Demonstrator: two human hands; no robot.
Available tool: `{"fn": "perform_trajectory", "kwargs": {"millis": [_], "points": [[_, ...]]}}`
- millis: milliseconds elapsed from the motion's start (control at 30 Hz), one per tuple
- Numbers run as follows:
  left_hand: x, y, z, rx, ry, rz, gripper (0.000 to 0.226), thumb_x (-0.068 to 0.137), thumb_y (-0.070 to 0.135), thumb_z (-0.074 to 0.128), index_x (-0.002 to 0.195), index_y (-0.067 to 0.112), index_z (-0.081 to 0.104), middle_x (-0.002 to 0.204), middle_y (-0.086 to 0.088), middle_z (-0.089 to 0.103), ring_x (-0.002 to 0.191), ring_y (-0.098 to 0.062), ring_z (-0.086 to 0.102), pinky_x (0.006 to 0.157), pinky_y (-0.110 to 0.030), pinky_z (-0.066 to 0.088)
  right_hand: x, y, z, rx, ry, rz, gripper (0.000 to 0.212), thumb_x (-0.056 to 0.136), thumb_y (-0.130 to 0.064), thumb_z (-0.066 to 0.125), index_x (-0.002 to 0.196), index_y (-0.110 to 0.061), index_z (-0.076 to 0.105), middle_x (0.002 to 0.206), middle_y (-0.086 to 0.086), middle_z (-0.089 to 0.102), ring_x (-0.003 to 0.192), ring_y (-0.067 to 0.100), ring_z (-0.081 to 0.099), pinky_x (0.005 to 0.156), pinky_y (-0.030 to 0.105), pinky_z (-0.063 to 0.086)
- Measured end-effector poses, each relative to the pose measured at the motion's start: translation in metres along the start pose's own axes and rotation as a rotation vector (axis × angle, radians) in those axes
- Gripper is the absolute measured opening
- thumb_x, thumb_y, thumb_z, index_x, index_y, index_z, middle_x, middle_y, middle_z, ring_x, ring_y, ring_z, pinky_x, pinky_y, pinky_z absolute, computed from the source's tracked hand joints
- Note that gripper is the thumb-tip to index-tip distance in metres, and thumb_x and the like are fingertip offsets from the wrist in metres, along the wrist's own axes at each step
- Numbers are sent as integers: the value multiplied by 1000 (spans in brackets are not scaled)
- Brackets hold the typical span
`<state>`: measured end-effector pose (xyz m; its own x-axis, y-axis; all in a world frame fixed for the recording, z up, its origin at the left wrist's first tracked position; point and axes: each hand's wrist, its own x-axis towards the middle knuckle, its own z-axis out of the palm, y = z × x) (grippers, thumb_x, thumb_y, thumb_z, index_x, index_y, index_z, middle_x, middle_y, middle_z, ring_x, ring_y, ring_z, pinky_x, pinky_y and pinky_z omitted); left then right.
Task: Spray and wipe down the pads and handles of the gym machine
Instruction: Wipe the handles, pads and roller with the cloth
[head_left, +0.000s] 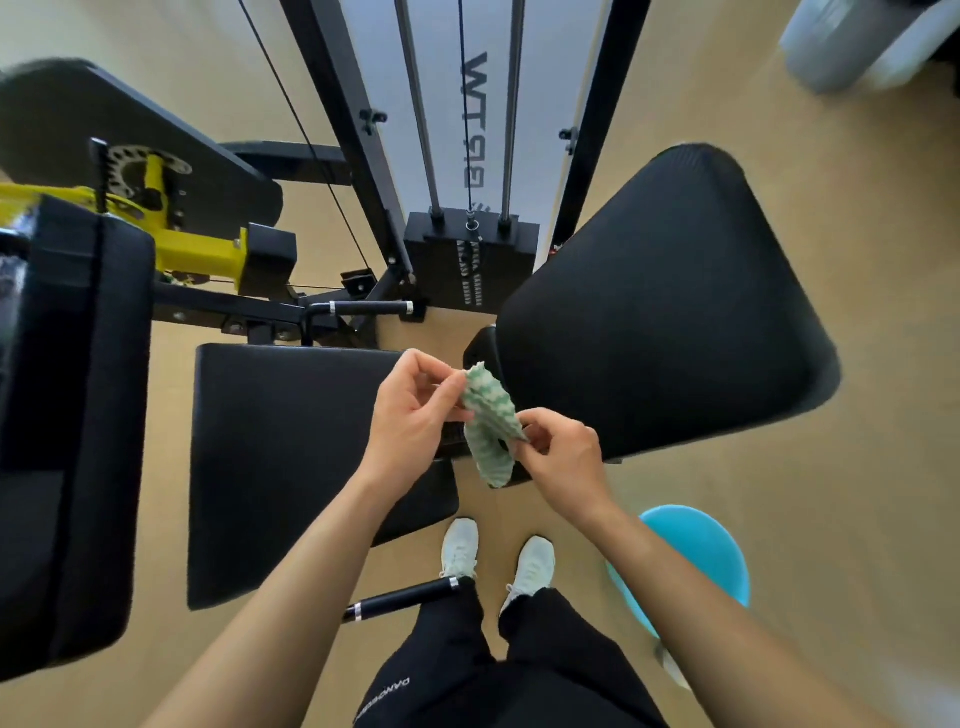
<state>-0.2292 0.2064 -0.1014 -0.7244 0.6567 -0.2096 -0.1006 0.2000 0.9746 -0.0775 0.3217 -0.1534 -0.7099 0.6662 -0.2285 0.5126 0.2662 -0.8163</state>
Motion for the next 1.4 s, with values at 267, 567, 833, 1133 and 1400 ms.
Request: {"fn": "perform_trajectory", "kwargs": {"millis": [267,567,833,1133,1400], "points": [[23,-15,-2,168,-128,5,22,101,1,58,93,12,76,104,-10,68,95,-27,74,79,-34,64,-36,5,-13,-213,275,29,15,89,-10,78,101,-18,77,85,-7,67,76,6,62,69,21,56],[52,-6,3,569,-320,244,24,85,10,74,100,28,81,91,14,68,79,-5,65,77,-23,57,-66,-19,-34,-240,516,89,6,93,-11,71,91,-17,70,84,-7,67,73,9,60,65,12,45],[80,49,103,472,-350,403,3,89,29,77,92,30,79,88,14,70,74,-2,65,74,-14,48,-59,-35,-118,-259,915,150,2,92,-15,75,94,-15,74,72,-8,66,59,7,59,62,8,41],[75,27,180,174,-500,559,33,98,4,64,128,13,54,136,-1,63,126,-11,60,106,-40,53,-23,-18,-120,-282,1148,-42,27,89,2,70,116,-3,67,122,12,61,116,24,60,104,32,50],[88,-32,189,699,-629,980,63,111,39,30,163,28,-4,171,-5,-10,159,-30,-8,129,-50,7,-21,18,-104,-854,759,-10,59,106,-27,52,160,-10,34,170,6,23,160,26,8,129,47,13]]}}
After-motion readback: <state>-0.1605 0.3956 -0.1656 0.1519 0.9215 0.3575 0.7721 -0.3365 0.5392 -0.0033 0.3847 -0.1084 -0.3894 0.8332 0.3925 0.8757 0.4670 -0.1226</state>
